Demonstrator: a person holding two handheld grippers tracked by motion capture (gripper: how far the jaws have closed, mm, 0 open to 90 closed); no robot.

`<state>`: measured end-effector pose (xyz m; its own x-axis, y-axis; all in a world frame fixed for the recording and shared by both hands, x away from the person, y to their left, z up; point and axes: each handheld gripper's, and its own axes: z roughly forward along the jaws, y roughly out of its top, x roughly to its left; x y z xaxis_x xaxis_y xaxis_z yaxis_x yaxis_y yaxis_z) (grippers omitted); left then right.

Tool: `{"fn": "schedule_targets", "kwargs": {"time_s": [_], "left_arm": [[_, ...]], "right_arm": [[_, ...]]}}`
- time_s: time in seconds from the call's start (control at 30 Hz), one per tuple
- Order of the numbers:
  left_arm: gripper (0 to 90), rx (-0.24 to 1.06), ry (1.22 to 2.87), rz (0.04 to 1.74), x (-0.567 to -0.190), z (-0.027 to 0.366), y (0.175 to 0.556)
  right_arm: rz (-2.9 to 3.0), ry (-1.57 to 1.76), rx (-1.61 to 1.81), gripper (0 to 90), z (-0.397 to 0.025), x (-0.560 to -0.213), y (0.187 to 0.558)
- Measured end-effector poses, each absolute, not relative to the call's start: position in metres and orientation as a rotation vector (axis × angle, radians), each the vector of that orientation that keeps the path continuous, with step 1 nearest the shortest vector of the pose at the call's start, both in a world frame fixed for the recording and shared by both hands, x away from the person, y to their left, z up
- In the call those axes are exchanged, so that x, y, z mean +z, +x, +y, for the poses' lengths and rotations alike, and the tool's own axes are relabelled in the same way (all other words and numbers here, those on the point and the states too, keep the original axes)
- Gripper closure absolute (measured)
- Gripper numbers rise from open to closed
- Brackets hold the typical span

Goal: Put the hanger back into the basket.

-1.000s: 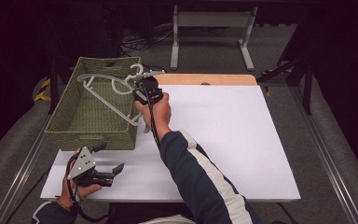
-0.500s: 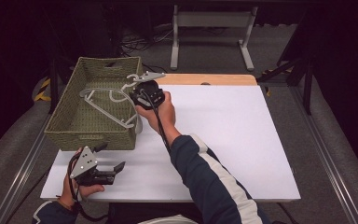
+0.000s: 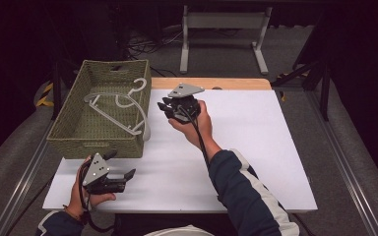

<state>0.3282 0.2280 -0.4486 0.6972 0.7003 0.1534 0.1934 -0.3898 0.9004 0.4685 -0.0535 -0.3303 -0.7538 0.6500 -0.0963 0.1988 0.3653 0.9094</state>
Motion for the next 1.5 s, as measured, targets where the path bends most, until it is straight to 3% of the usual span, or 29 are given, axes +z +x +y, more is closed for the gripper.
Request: {"fn": "schedule_targets", "kwargs": {"time_s": [0.87,1.17,1.5], "left_arm": [[11.7,0.644,1.944,0.694,-0.450,0.226,0.330],[11.5,0.642,1.950,0.694,-0.451,0.225,0.330],[11.1,0.643,1.951,0.686,-0.451,0.224,0.331]], "right_arm": [[2.130,0.628,1.300,63.5,-0.127,-0.346,0.433],[2.088,0.607,1.311,56.6,-0.151,-0.351,0.417],[2.029,0.616,1.310,40.3,-0.171,-0.355,0.401]]}}
